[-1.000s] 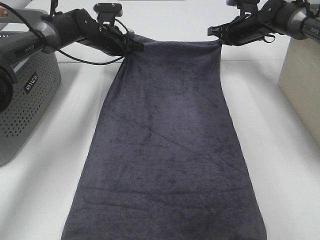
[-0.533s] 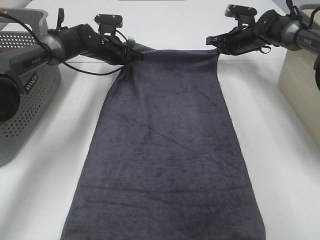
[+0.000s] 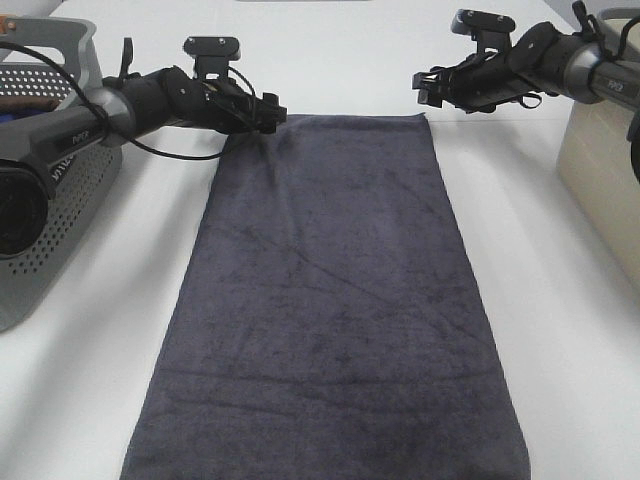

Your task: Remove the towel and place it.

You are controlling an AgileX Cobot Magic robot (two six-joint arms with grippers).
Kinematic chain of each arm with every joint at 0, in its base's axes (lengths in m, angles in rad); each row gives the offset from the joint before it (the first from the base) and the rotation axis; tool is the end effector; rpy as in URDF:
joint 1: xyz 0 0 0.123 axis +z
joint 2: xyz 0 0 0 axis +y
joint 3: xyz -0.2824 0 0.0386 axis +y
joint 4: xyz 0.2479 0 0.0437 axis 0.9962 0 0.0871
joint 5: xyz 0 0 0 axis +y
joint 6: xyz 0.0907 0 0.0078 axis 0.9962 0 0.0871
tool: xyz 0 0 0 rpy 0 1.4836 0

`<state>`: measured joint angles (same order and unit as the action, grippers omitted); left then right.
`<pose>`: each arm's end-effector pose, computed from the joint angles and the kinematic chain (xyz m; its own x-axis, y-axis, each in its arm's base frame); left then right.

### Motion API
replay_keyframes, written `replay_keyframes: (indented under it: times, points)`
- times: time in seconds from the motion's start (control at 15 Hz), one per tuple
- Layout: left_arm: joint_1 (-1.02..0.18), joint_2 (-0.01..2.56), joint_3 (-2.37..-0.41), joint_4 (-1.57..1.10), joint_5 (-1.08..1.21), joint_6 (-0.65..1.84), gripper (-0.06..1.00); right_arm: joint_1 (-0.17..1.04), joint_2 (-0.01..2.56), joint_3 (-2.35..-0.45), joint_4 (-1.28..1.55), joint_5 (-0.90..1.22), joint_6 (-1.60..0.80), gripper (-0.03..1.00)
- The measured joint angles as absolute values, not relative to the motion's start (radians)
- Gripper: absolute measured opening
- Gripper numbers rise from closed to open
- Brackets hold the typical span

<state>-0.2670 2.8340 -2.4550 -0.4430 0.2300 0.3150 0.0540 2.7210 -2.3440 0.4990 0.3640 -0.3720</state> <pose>0.5829 -0.1687 0.0770 -0.5000 0.0156 -0.8659 0.2885 0.9457 -0.1496 0.5917 0.0476 0.1008 -0.5904 0.0657 -0.8044 -0.1346 0.9747 0.1784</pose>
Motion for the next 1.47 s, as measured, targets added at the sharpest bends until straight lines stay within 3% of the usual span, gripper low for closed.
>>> replay_keyframes:
  times: [0.33,0.53,0.6,0.8,0.93,1.2,1.47]
  points:
    - [-0.267,2.79,-2.455,-0.432,0.333,0.315,0.82,0.054,2.673,-2.337,0.493,0.535,-0.373,0.68]
    - [-0.267,2.678,-2.455,-0.394,0.558,0.307,0.82,0.054,2.575,-2.337,0.461,0.74,-0.362,0.7]
    - [-0.267,2.573,-2.455,-0.356,0.794,0.243,0.82,0.054,2.482,-2.337,0.398,0.916,-0.281,0.76]
    - [-0.265,2.43,-2.455,-0.244,1.099,0.151,0.82,0.054,2.342,-2.337,0.269,1.163,-0.2,0.79]
    - [-0.237,2.331,-2.455,-0.188,1.199,0.113,0.82,0.054,2.242,-2.337,0.175,1.209,-0.13,0.79]
    - [-0.065,2.185,-2.457,-0.171,1.209,0.043,0.82,0.044,2.05,-2.331,0.124,1.214,-0.101,0.79]
    - [0.015,2.039,-2.287,-0.174,1.209,0.036,0.82,0.029,1.794,-2.036,0.123,1.216,-0.099,0.77]
